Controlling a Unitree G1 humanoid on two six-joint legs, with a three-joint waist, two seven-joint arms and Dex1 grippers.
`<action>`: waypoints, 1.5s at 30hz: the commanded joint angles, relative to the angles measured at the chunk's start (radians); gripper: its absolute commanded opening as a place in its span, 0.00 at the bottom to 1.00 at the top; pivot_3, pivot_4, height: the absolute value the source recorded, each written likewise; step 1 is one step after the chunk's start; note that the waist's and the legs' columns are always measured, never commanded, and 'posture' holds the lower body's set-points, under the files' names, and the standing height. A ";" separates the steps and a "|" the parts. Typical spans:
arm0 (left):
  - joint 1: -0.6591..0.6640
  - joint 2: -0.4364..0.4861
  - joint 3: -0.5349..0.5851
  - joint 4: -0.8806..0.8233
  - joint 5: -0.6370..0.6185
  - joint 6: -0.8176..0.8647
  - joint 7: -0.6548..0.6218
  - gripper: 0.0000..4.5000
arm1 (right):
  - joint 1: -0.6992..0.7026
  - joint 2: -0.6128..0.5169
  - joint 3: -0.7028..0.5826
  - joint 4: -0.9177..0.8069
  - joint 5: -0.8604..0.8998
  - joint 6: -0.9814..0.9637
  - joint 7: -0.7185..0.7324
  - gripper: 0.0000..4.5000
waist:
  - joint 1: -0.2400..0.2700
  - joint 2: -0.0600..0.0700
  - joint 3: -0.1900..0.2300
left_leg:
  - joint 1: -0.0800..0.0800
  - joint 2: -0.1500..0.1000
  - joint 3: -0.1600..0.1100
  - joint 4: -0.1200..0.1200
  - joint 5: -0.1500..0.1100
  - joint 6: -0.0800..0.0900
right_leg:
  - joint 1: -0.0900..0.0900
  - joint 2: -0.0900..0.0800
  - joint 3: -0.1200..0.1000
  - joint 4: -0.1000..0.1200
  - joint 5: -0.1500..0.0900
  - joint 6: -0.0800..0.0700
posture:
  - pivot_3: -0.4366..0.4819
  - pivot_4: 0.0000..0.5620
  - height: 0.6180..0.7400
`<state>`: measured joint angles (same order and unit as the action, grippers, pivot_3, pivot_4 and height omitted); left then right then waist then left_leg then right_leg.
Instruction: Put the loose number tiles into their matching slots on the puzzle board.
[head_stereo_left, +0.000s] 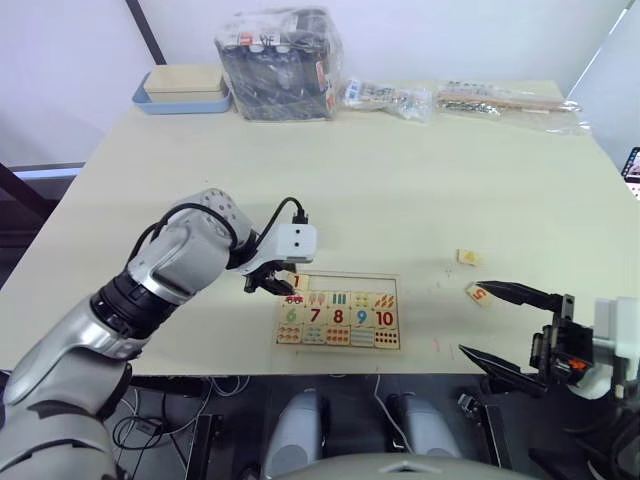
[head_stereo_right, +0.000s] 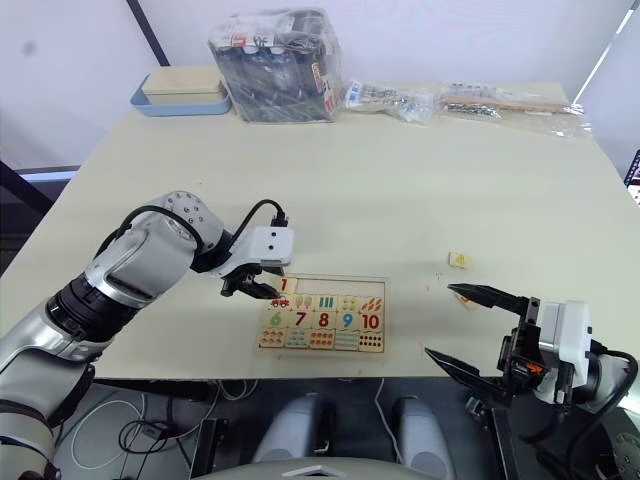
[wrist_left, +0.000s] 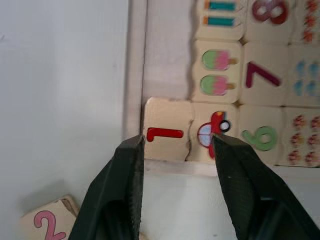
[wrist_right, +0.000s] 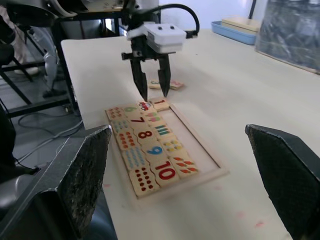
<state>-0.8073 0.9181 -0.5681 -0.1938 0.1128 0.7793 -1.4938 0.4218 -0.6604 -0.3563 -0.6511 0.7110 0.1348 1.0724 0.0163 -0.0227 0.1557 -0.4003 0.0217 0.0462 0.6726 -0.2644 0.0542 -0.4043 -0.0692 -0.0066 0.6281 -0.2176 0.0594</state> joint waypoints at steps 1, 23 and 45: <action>-0.054 0.034 0.074 -0.015 -0.069 0.022 -0.063 0.52 | -0.002 -0.005 -0.023 -0.011 0.020 -0.018 0.012 1.00 | 0.000 0.000 0.000 | 0.000 0.000 0.000 0.000 0.000 0.000 | 0.000 0.000 0.000 0.000 0.000 0.000 | 0.48 0.27 1.00; 0.045 -0.098 0.203 0.310 -0.170 -0.397 0.051 0.00 | -0.024 0.009 0.020 0.008 -0.017 -0.035 0.008 1.00 | 0.001 0.000 0.000 | 0.000 0.000 0.001 0.001 0.000 0.000 | 0.000 0.000 0.001 0.000 0.000 0.000 | 0.48 0.27 1.00; 0.128 -0.118 0.233 0.423 -0.150 -0.607 0.090 0.00 | -0.038 -0.014 0.017 -0.029 0.009 0.006 -0.029 1.00 | 0.000 0.000 0.000 | 0.000 0.000 0.001 0.001 0.000 0.000 | 0.000 0.000 0.001 0.001 0.000 0.000 | 0.48 0.27 1.00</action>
<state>-0.6818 0.7970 -0.3628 0.2475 -0.0391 0.1868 -1.4091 0.3866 -0.6636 -0.3290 -0.6458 0.7037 0.1427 1.0484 0.0168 -0.0226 0.1555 -0.4001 0.0219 0.0469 0.6733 -0.2644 0.0542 -0.4042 -0.0694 -0.0061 0.6286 -0.2173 0.0592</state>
